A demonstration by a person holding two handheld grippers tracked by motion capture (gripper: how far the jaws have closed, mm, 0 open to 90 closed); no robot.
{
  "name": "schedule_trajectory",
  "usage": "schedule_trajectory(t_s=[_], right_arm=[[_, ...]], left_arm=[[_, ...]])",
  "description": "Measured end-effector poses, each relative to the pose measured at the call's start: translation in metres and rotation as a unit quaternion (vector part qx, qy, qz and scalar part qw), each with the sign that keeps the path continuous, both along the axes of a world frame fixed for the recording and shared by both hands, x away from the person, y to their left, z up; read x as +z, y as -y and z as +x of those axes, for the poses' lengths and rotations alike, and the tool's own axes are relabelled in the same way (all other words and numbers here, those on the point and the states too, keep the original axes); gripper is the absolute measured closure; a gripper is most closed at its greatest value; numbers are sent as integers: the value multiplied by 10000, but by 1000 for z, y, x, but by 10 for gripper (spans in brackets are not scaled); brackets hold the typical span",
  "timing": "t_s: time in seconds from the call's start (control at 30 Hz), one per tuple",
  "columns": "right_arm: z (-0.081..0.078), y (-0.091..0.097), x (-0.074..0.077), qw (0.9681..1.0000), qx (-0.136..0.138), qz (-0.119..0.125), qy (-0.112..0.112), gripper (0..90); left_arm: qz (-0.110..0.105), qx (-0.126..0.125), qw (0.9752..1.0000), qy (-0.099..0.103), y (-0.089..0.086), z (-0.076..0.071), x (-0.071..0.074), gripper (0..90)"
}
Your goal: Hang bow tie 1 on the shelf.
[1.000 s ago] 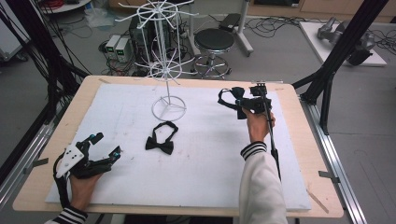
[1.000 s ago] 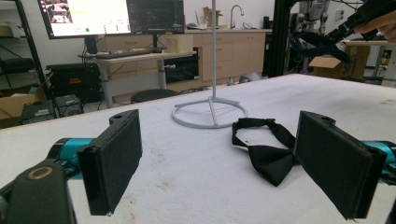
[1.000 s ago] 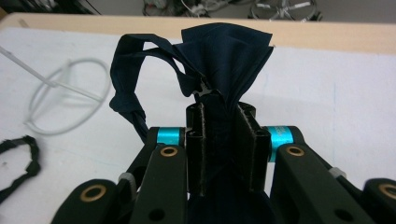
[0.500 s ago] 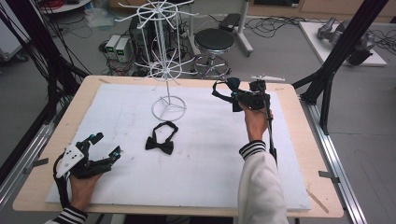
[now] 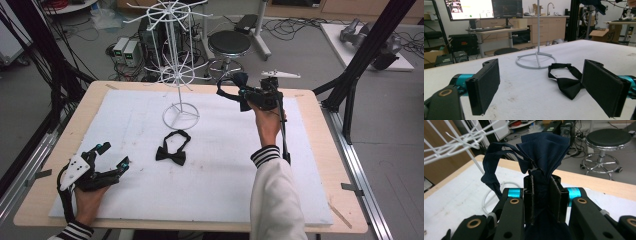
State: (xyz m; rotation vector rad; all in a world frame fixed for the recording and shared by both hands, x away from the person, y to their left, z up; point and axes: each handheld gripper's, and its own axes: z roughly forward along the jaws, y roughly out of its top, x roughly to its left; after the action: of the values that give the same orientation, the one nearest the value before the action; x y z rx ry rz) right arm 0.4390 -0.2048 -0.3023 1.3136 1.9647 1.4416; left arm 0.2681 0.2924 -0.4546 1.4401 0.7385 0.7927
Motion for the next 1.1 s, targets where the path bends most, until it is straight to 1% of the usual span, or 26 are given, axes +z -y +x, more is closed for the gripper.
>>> schedule_trajectory(t_s=[0.13, 0.23, 0.33, 0.43, 0.5, 0.53, 0.73, 0.83, 1.03, 1.1], right_arm=[[0, -4, 4, 10000, 51, 43, 30, 755], [-1, -7, 8, 9998, 121, 67, 134, 755], [-2, -9, 10, 9997, 174, 82, 136, 755], [-2, -10, 12, 9995, 219, 105, 219, 754], [-1, -12, 14, 9992, 303, 157, 185, 754], [0, -14, 16, 9990, 329, 155, 268, 754], [2, -21, 18, 9986, 396, 189, 294, 754], [3, -25, 19, 9986, 423, 172, 265, 754], [6, -32, 20, 9983, 484, 126, 315, 754], [7, -34, 22, 9979, 524, 74, 370, 754]], left_arm=[[-2, 6, 10000, 8, 0, 0, 0, 158], [2, 3, 10000, 3, 0, 0, 0, 158], [2, 4, 10000, 5, 0, 0, 0, 158], [7, 8, 10000, 5, 0, 0, 0, 158], [4, 3, 10000, 3, 0, 0, 0, 158], [5, 5, 10000, 3, 0, 0, 0, 158], [5, 3, 10000, 5, 0, 0, 0, 158], [5, -1, 10000, 4, 0, 0, 0, 158], [6, -5, 10000, 4, 0, 0, 0, 158], [5, -4, 10000, 5, 0, 0, 0, 158]])
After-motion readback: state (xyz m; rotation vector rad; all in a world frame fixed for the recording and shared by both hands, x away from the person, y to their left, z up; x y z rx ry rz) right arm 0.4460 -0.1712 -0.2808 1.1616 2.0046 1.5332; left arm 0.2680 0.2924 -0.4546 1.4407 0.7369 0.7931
